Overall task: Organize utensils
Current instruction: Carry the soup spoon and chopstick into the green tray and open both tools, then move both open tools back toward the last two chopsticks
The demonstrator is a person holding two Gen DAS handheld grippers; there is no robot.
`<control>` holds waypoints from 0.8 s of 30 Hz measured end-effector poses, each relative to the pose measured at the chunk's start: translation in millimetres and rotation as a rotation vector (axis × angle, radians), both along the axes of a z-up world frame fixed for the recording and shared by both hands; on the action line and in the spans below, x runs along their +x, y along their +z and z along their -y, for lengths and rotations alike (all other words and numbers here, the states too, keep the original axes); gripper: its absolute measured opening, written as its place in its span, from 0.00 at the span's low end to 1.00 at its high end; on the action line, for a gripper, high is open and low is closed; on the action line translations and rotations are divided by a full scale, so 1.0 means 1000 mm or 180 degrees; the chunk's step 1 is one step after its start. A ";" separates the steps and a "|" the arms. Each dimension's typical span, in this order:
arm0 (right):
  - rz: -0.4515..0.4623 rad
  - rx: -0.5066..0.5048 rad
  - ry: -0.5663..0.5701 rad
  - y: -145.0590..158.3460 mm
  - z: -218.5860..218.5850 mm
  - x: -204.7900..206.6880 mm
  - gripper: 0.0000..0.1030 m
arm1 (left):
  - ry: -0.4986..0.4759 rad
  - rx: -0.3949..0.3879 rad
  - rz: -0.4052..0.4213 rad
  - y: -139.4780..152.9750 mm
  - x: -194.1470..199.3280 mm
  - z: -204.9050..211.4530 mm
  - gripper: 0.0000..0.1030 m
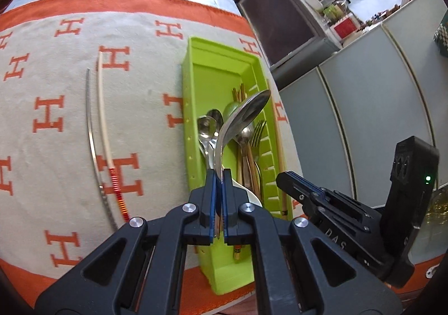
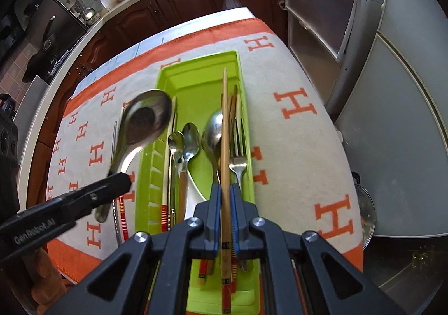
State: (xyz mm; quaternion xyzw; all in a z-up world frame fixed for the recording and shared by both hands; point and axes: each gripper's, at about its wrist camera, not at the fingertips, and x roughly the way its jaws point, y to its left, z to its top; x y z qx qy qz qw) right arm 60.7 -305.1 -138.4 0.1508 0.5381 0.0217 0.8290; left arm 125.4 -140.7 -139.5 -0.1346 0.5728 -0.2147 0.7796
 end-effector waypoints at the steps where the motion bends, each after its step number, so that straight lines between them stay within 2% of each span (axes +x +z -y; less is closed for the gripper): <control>1: -0.0011 0.0015 0.0008 -0.002 0.000 0.000 0.06 | -0.0012 0.0038 -0.0008 -0.005 0.001 0.006 0.01; 5: -0.0036 0.0166 -0.0037 -0.008 0.002 0.002 0.07 | -0.0040 0.0172 -0.0080 -0.019 -0.002 0.018 0.03; 10: 0.0066 0.0286 -0.0176 -0.012 0.005 0.008 0.07 | -0.0130 0.0264 -0.0114 -0.026 -0.006 0.022 0.06; 16: 0.0157 0.0430 -0.0322 -0.011 0.009 0.011 0.07 | -0.0250 0.0214 -0.0011 -0.010 -0.019 0.015 0.20; 19: 0.0186 0.0423 -0.0317 -0.006 0.006 0.005 0.07 | -0.0176 0.0264 0.0121 0.003 -0.027 0.006 0.43; 24: 0.0191 0.0405 -0.0334 0.001 0.002 -0.010 0.07 | -0.0080 0.0334 0.0250 0.020 -0.039 -0.014 0.44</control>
